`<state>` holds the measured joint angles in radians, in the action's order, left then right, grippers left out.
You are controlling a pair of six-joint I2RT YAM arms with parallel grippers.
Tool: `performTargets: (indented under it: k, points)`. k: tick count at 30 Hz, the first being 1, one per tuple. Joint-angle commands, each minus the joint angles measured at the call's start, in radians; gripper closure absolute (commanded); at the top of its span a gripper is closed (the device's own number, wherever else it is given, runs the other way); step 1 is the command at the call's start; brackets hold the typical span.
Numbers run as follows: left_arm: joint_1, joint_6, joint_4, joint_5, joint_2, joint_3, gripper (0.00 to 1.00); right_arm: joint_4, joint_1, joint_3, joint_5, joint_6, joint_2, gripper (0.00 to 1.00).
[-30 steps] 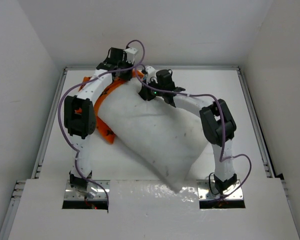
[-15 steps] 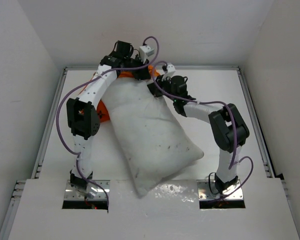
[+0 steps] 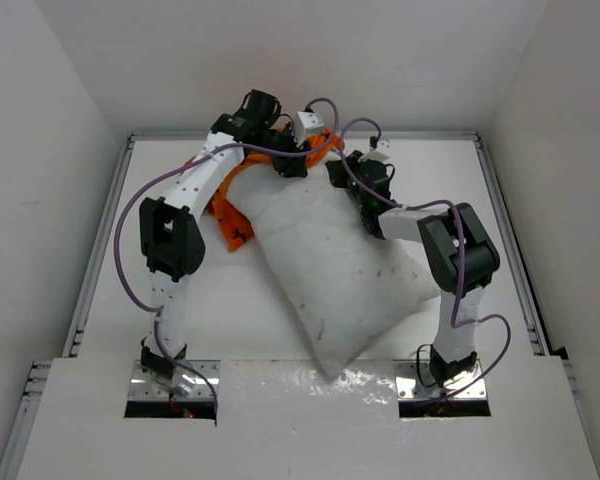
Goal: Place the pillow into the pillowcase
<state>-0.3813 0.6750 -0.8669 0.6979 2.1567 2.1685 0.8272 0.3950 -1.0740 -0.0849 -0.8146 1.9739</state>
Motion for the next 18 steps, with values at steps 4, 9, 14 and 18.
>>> performTargets:
  k: [4,9,14,18]
  points:
    - [-0.015,-0.071,-0.044,-0.193,-0.037,0.059,0.35,0.144,-0.042,0.029,-0.070,-0.009,-0.087,0.69]
    - [0.062,-0.265,0.064,-0.270,-0.110,0.097,0.00,0.115,-0.048,0.117,-0.117,0.170,-0.171,0.14]
    - [0.226,-0.504,0.189,-0.603,-0.282,-0.091,0.00,-0.176,-0.048,-0.042,-0.040,0.471,-0.280,0.51]
    - [0.353,-0.558,0.149,-0.567,-0.402,-0.266,0.57,-0.593,-0.029,-0.267,0.212,0.616,-0.271,1.00]
